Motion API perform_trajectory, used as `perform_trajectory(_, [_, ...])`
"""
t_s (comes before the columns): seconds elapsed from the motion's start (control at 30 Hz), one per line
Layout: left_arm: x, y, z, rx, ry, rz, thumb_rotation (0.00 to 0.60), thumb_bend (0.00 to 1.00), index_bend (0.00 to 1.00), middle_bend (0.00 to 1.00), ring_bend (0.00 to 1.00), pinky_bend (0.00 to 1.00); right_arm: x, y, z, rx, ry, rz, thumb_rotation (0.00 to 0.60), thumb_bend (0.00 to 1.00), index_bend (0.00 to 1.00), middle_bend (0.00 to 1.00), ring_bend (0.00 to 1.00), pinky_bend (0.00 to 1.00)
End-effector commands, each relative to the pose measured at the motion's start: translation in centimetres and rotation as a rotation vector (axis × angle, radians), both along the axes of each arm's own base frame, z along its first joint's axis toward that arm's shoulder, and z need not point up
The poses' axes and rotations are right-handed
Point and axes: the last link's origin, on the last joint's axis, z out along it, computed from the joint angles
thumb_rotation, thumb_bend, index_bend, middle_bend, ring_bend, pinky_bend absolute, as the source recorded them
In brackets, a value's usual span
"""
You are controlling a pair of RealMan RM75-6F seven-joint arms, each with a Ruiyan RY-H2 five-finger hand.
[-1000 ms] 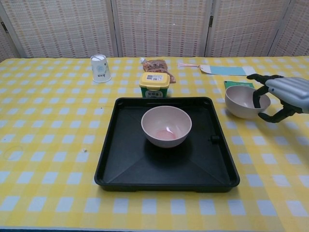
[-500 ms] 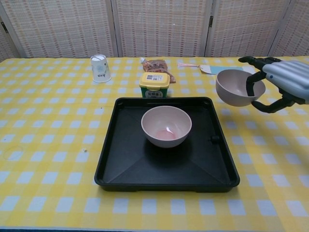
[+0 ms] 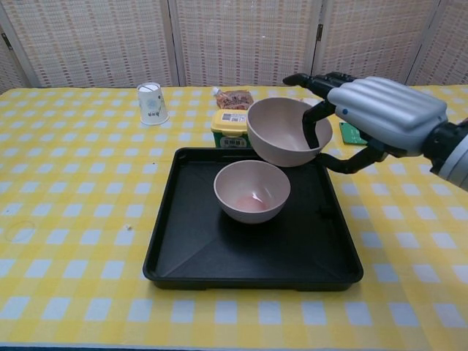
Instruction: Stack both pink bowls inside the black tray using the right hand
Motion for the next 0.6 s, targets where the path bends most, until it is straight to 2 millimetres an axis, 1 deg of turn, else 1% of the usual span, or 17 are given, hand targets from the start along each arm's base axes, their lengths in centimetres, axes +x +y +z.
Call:
perform_trajectory(0.03, [0.0,0.0,0.1,0.004,-0.002,0.000,0.600,0.30,0.00,0.00,0.00,0.00,0.6,0.2,-0.9,0.022,0.004,0.012,0.600,0.44,0.65,0.00,0.00,0.00])
perform_trajectory(0.33, [-0.1,-0.1,0.5,0.014,-0.013,0.001,0.600,0.30,0.00,0.00,0.00,0.00,1.7,0.1,-3.4,0.080,0.003,0.018,0.600,0.44,0.65,0.00,0.00,0.00])
perform_trajectory(0.6, [-0.2,-0.1,0.7,0.014,-0.020,0.002,0.600,0.30,0.00,0.00,0.00,0.00,2.0,0.2,-4.7,0.102,0.018,0.019,0.600,0.44,0.65,0.00,0.00,0.00])
